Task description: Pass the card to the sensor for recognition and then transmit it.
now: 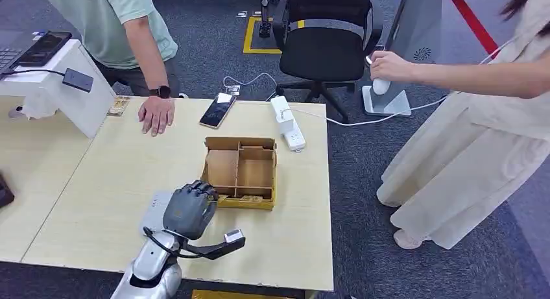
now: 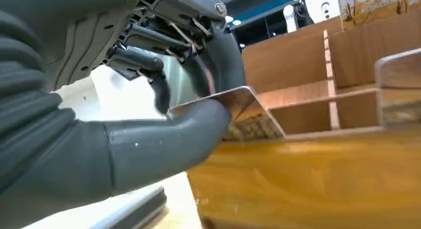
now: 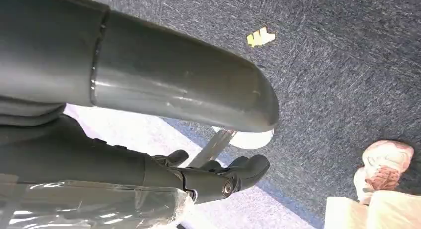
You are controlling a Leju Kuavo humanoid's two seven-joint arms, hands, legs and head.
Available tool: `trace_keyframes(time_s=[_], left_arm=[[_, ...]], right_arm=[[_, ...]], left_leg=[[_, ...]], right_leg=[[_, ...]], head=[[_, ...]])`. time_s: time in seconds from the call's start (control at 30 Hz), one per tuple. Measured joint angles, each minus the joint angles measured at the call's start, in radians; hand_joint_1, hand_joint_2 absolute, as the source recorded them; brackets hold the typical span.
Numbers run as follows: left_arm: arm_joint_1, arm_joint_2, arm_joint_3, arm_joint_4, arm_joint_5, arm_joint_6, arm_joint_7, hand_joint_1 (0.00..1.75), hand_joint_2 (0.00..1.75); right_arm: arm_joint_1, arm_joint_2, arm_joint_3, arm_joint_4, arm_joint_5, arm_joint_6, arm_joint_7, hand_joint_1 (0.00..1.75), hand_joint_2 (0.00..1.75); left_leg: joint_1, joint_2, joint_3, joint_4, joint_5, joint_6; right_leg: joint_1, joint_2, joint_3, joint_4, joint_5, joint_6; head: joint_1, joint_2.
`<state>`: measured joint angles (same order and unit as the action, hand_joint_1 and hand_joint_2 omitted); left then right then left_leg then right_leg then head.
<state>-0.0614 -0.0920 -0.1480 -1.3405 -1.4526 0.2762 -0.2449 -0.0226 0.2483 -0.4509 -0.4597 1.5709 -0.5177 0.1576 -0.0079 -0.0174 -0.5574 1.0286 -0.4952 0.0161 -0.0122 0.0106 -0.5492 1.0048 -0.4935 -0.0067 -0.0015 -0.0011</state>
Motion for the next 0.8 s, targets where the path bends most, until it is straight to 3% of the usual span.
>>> trace_keyframes(time_s=[0.2, 0.27, 0.33, 0.4, 0.8], left_arm=[[-0.001, 0.0, 0.0, 0.001, -0.031, 0.012, 0.023, 1.75, 1.75], [-0.001, -0.001, -0.001, 0.001, -0.043, 0.018, 0.026, 1.62, 1.75], [-0.001, -0.002, -0.001, 0.001, -0.046, 0.021, 0.034, 1.62, 1.75], [-0.001, -0.003, -0.001, 0.001, -0.047, 0.027, 0.037, 1.75, 1.75], [-0.021, -0.01, -0.001, -0.034, -0.036, 0.058, 0.002, 1.75, 1.75]], right_arm=[[0.0, 0.0, 0.0, -0.002, 0.0, 0.0, 0.0, 0.0, 0.0], [0.0, 0.0, 0.0, -0.005, 0.0, 0.001, 0.0, 0.0, 0.0], [0.0, 0.0, 0.0, -0.009, 0.0, 0.002, 0.0, 0.0, 0.0], [0.001, 0.0, 0.0, -0.013, 0.0, 0.004, 0.0, 0.0, 0.0], [0.012, 0.0, 0.014, -0.024, 0.0, 0.016, 0.035, 0.0, 0.0]], left_leg=[[0.0, 0.0, 0.0, 0.0, 0.0, 0.0], [0.0, 0.0, 0.0, 0.0, 0.0, 0.0], [0.0, 0.0, 0.0, 0.0, 0.0, 0.0], [0.0, 0.0, 0.0, 0.0, 0.0, 0.0], [0.0, 0.0, 0.0, 0.0, 0.0, 0.0]], right_leg=[[0.0, 0.0, 0.0, 0.0, 0.0, 0.0], [0.0, 0.0, 0.0, 0.0, 0.0, 0.0], [0.0, 0.0, 0.0, 0.0, 0.0, 0.0], [0.0, 0.0, 0.0, 0.0, 0.0, 0.0], [0.0, 0.0, 0.0, 0.0, 0.0, 0.0]], head=[[0.0, 0.0], [0.0, 0.0], [0.0, 0.0], [0.0, 0.0], [0.0, 0.0]])
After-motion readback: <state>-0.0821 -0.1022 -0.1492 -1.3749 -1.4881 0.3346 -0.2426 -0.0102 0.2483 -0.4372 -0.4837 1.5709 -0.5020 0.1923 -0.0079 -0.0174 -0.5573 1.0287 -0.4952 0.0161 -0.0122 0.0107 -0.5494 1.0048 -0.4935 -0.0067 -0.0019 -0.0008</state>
